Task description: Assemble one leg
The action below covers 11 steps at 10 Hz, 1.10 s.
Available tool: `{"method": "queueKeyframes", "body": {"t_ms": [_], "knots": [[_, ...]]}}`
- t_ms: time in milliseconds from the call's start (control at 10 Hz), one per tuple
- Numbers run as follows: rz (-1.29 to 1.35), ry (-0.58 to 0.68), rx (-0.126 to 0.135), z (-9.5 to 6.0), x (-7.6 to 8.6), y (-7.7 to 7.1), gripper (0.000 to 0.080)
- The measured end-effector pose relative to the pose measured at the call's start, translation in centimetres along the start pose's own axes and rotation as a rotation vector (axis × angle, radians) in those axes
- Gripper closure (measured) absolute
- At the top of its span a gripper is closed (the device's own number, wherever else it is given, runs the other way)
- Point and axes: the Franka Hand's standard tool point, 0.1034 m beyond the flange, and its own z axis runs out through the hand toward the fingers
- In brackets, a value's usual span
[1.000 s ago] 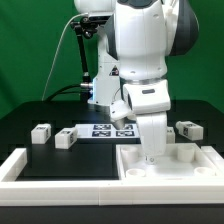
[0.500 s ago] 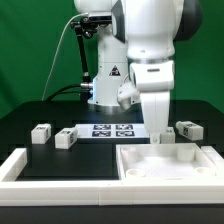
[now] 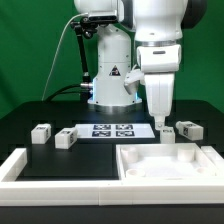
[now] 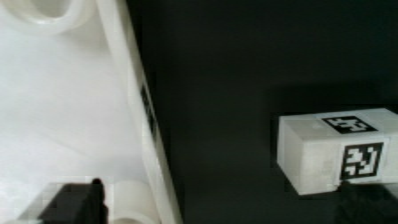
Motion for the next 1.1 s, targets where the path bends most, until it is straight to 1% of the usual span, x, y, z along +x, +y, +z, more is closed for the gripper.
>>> {"method": "queueKeyframes", "body": {"t_ms": [100,200,300,500,600,700,800,900,1100], "knots": [[0.108,0.0,0.0,0.0,0.0,0.0,0.0151],[0.161,0.0,0.002,0.1,0.0,-0.1,0.0151],[0.335,0.001,0.012,0.7,0.2,-1.1,0.0151],[0.574,-0.005,0.016,1.0,1.1,-2.7,0.0151],[0.717,-0.013,0.029,1.4,1.9,-3.6,0.0151],[0.822,-0.016,0.038,1.4,2.3,-3.9,0.0151],[0.904,-0.015,0.04,1.5,2.8,-4.3,0.0151],[0.934,-0.02,0.043,1.8,3.6,-5.0,0.0151],[0.9,-0.026,0.048,2.0,5.8,-6.5,0.0151]]}}
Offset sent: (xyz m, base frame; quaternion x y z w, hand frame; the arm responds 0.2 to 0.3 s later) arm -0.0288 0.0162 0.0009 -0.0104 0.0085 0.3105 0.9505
